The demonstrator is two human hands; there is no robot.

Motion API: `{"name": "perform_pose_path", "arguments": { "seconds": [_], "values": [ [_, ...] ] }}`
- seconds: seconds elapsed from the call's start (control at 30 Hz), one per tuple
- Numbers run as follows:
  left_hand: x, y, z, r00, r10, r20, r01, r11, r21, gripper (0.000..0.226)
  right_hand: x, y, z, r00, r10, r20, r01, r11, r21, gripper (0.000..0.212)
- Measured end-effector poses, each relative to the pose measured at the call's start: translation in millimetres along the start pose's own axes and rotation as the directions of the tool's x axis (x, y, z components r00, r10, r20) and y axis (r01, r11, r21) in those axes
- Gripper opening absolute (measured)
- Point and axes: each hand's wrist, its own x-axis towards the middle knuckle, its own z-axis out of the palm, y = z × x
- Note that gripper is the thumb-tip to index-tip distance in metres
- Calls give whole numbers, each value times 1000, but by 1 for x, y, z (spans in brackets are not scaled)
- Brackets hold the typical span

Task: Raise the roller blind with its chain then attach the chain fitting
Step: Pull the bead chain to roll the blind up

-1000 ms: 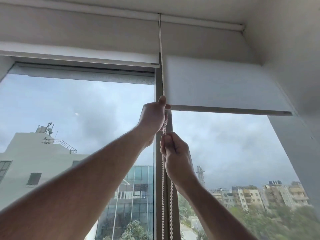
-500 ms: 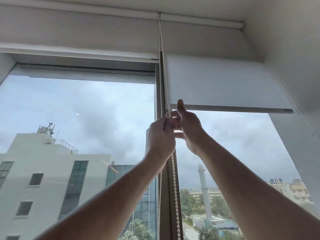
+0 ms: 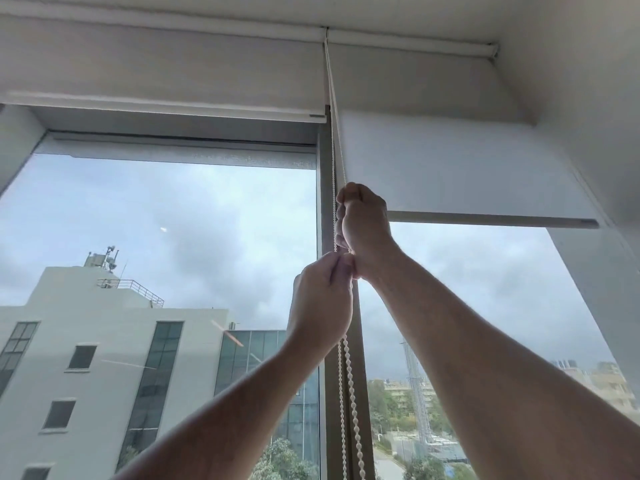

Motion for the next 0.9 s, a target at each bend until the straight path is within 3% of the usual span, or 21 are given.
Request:
{"name": "perform_pose_path", "arguments": {
  "seconds": [0.17,0.3,0.53,0.67,0.9],
  "values": [
    [3,-5,-13,1000,-10,7,11,996,-88,38,-10,-4,4,980,-194,41,198,970,-140,33],
    [6,-7,-13,984,-165,-61,152,972,-177,41,-25,2,-8,968,-249,35,251,952,-173,34],
    [31,10,-1,965,-252,67,257,876,-408,51,-59,41,-25,962,-251,110,270,935,-230,41],
    [36,11,12,946,-306,105,322,866,-383,24,-66,56,-32,972,-204,119,226,949,-219,38],
    [30,-1,11,932,-361,21,348,877,-330,27,-72,66,-44,970,-129,207,172,963,-205,32]
  ]
}}
